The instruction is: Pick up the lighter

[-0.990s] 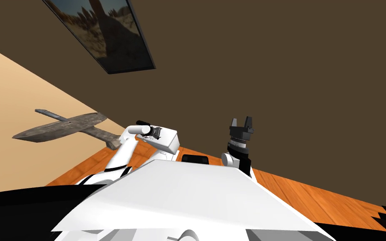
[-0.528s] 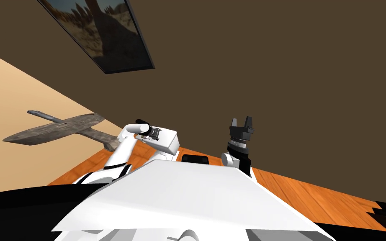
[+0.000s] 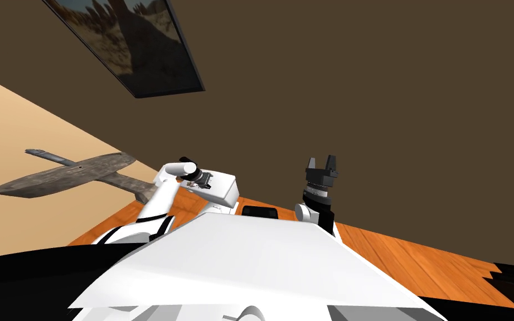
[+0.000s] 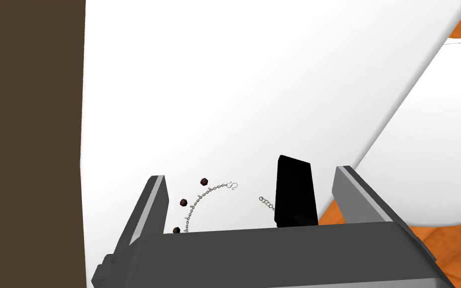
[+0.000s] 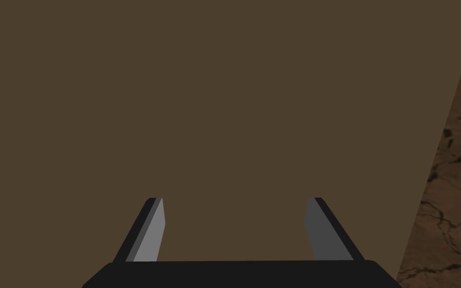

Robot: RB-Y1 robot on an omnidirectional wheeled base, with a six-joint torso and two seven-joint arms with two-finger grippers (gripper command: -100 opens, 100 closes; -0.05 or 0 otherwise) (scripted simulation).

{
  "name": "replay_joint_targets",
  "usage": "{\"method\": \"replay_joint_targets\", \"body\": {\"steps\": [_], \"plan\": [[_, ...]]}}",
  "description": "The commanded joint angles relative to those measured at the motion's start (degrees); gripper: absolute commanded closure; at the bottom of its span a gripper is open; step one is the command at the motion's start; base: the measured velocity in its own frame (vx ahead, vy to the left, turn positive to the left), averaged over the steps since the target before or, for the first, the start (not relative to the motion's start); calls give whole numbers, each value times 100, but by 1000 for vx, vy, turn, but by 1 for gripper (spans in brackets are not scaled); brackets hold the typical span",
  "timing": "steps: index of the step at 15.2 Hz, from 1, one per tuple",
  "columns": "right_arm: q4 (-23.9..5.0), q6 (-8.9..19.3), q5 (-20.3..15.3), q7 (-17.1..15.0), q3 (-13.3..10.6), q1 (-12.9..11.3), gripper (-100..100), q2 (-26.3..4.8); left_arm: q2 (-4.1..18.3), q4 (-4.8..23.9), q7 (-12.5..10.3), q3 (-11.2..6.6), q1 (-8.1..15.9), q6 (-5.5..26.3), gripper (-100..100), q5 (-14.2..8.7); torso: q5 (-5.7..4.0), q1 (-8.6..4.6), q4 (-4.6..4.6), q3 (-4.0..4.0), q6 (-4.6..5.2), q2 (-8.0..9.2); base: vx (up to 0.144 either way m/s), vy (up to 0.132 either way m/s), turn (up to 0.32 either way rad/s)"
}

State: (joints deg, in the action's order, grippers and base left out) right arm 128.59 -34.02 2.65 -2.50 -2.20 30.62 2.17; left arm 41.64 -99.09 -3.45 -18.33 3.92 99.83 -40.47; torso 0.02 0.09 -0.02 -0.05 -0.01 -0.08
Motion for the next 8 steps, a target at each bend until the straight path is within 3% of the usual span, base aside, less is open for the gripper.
{"method": "replay_joint_targets", "body": {"steps": [1,8], "plan": [[0,0,0,0,0,0,0,0,18,16,2,-11,23,230,-100,-22,0,0,0,0,0,0,14,21,-16],[0,0,0,0,0,0,0,0,137,133,17,-83,154,1049,-100,-144,1,1,0,-1,0,-1,18,25,-22]]}}
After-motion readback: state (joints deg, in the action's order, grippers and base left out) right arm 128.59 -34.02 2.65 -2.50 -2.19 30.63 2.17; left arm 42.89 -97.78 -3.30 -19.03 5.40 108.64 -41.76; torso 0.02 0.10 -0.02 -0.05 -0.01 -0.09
